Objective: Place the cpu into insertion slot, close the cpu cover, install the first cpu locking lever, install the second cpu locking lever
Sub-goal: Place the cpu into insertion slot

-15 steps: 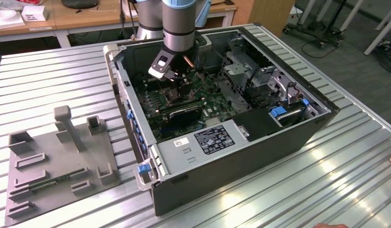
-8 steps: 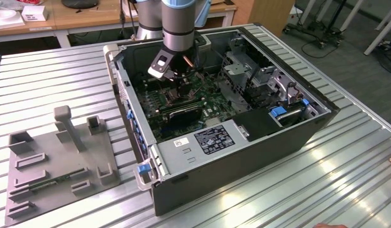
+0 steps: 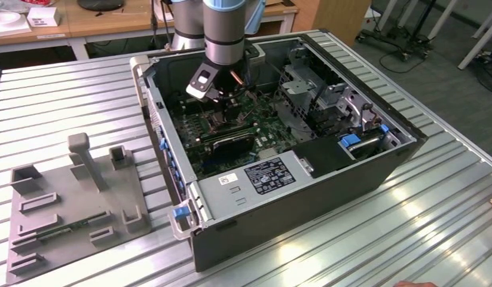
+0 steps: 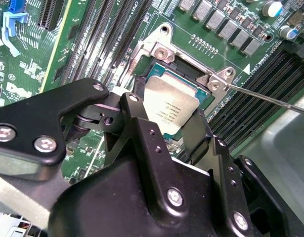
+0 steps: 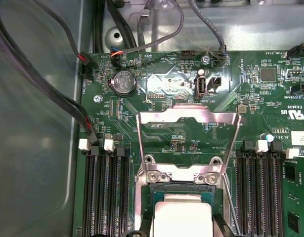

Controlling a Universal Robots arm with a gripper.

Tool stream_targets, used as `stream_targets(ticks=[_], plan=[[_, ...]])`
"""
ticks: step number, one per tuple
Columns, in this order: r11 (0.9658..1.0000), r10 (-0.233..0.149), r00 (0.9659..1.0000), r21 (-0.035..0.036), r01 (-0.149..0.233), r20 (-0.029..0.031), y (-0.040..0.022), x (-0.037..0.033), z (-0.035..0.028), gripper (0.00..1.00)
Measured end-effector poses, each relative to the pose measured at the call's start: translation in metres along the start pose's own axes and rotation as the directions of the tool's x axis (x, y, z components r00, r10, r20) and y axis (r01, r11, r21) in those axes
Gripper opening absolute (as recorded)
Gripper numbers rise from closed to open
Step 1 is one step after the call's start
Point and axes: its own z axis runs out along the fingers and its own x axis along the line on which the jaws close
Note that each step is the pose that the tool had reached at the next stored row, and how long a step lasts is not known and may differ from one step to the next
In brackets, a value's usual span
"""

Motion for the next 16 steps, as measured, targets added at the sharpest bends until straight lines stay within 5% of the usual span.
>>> stream_targets(ticks=[16], plan=[[1.0,0.0,1.0,0.0001,0.0,0.0001,0.0007,0.0001,0.0015,0.54]])
